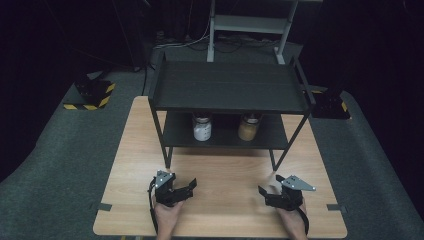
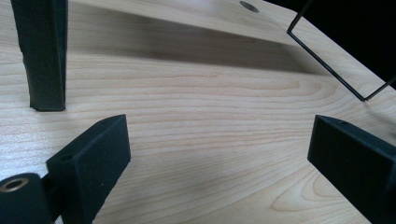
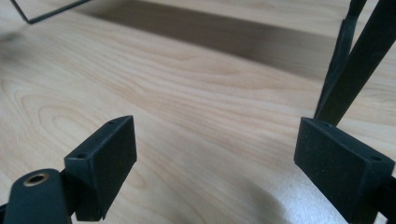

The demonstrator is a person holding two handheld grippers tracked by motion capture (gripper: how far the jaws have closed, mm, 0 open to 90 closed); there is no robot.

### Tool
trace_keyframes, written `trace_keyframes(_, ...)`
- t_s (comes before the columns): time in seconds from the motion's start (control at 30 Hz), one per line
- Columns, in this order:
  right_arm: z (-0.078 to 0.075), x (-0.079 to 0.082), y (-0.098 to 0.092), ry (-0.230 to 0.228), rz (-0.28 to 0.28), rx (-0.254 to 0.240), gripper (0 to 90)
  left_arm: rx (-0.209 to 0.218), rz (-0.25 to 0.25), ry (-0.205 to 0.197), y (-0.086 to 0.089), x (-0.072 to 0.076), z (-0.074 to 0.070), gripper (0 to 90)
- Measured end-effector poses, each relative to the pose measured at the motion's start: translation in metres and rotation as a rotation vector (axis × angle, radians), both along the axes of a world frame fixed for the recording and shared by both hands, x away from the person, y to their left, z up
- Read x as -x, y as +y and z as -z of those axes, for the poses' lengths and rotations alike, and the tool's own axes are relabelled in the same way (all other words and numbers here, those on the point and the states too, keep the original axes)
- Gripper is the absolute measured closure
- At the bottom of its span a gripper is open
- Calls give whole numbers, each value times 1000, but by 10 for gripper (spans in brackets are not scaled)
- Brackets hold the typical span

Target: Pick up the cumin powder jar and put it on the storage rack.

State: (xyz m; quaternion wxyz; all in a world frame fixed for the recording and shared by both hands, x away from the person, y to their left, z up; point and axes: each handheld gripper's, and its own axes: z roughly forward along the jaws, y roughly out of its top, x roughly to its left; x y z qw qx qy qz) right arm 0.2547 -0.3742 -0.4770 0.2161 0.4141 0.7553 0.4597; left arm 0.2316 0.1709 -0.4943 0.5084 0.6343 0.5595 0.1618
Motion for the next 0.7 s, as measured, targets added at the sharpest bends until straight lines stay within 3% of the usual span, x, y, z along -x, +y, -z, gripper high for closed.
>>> trace_keyframes(0.27, -3, -7, 5, 28, 14, 6, 142, 1, -1, -2, 0, 0, 0, 61)
trace_keyframes(0.47, -3, -11, 1, 65, 41, -31, 150, -1, 1, -4, 0, 1, 0, 61)
trace_keyframes(0.7, -6, -16, 3, 96, 43, -21, 153, -2, 3, 0, 0, 1, 0, 62)
